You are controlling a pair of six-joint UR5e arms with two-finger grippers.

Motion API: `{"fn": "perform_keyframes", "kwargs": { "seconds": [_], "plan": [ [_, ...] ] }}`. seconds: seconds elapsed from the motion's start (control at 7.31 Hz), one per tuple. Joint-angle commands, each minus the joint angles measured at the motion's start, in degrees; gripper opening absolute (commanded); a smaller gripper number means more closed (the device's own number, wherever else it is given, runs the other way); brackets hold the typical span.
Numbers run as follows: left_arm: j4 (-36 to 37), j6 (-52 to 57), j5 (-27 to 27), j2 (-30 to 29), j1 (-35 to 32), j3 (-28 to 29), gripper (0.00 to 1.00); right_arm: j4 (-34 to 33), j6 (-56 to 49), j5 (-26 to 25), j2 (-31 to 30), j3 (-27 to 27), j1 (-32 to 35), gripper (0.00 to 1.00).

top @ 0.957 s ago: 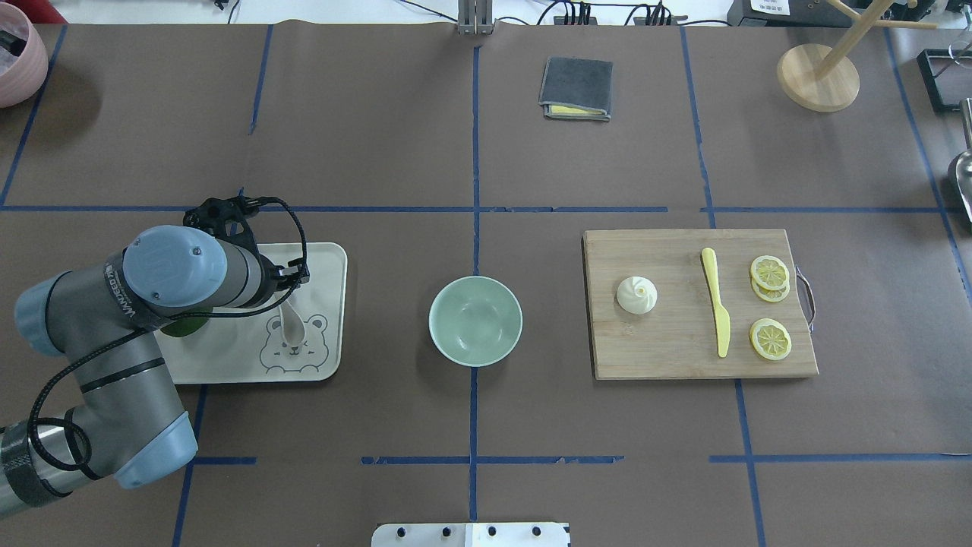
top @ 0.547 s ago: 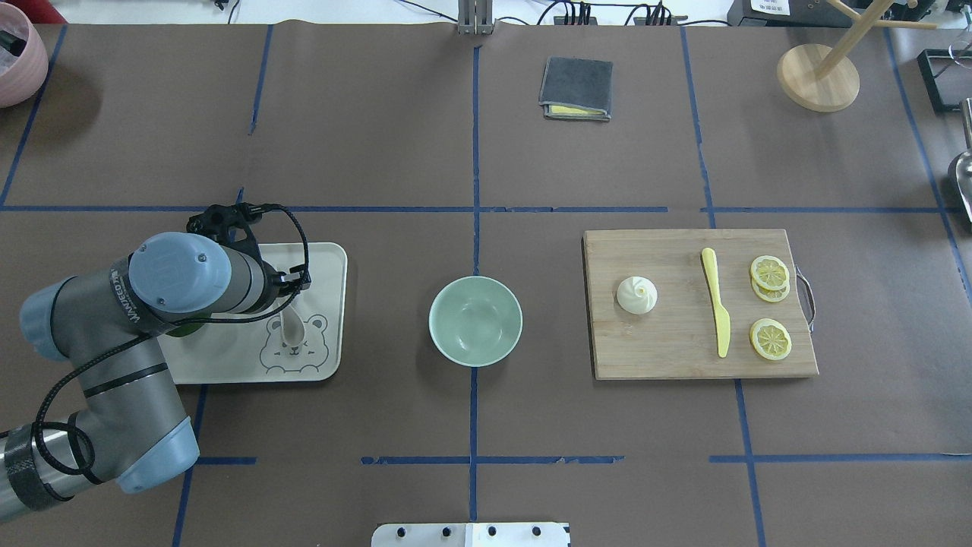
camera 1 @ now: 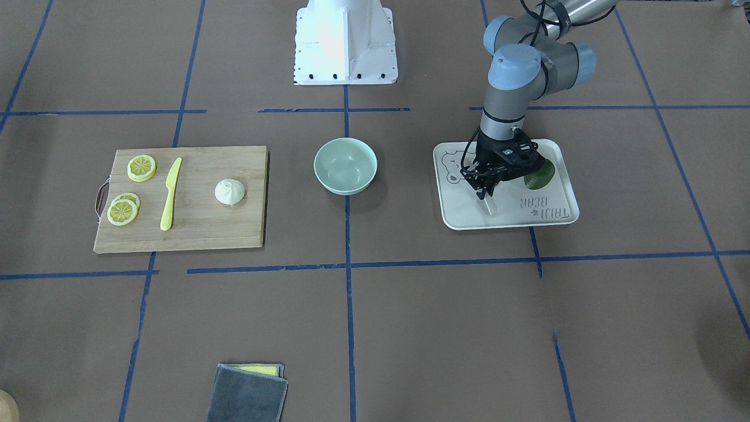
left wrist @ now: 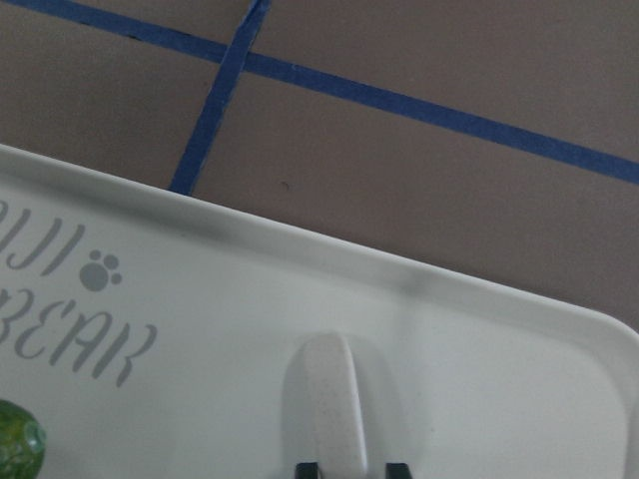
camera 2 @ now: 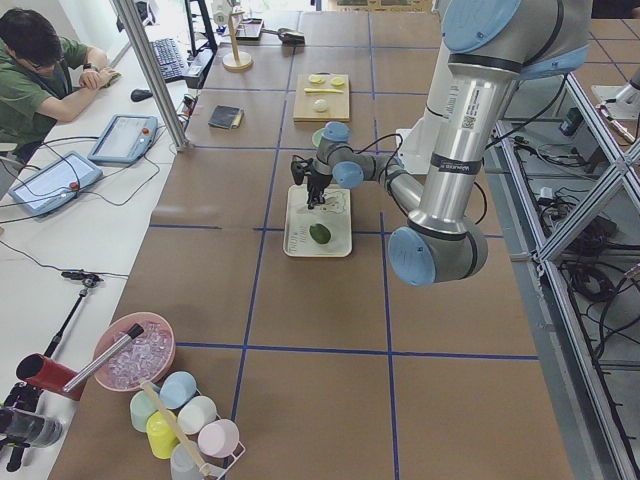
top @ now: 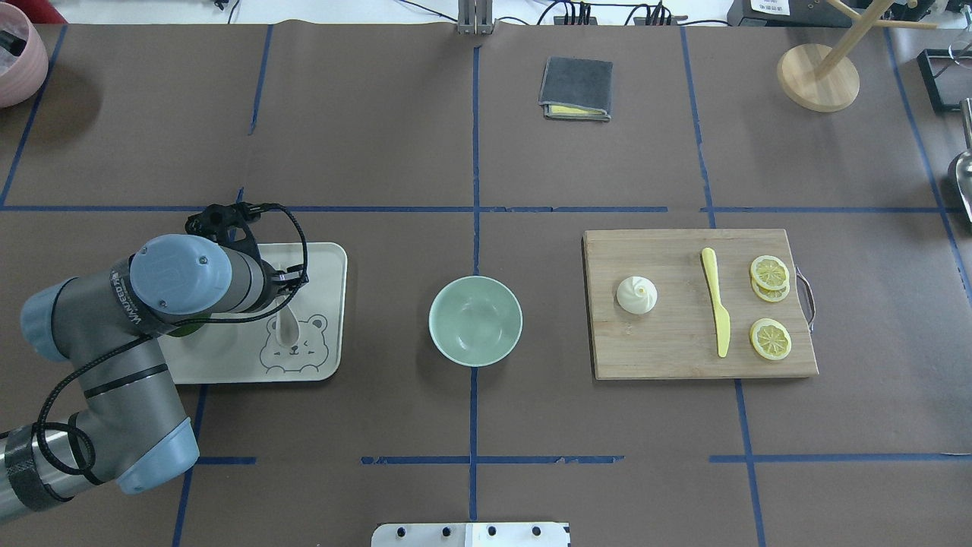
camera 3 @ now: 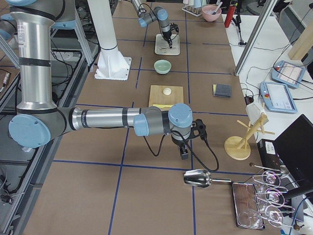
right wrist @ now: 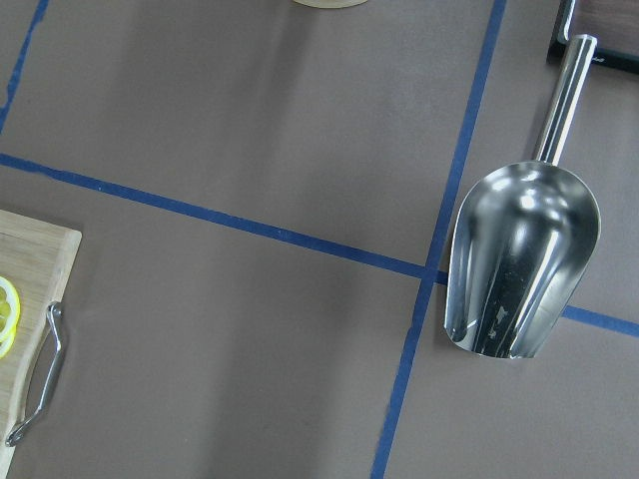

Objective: Put spoon and bun in bowl

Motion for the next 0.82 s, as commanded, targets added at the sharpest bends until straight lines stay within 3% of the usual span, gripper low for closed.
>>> {"fn": "perform_keyframes", "kwargs": {
  "seconds": [0.0,0.27,0.68],
  "plan": [
    [0.0,-0.1,0.0,-0.2,-0.1,-1.6,0.00,0.0,0.0,0.0,0.1,0.0,0.0,1.00],
    [0.7,-3.4,-0.1,-1.6,-0.1,-3.8,0.00,0.0,0.4,0.0,0.1,0.0,-0.1,1.00],
    [17.3,-13.5,0.0,-17.4,0.5,-1.4,0.00,0.0,0.5,0.1,0.0,-0.1,0.0,1.00]
  ]
}}
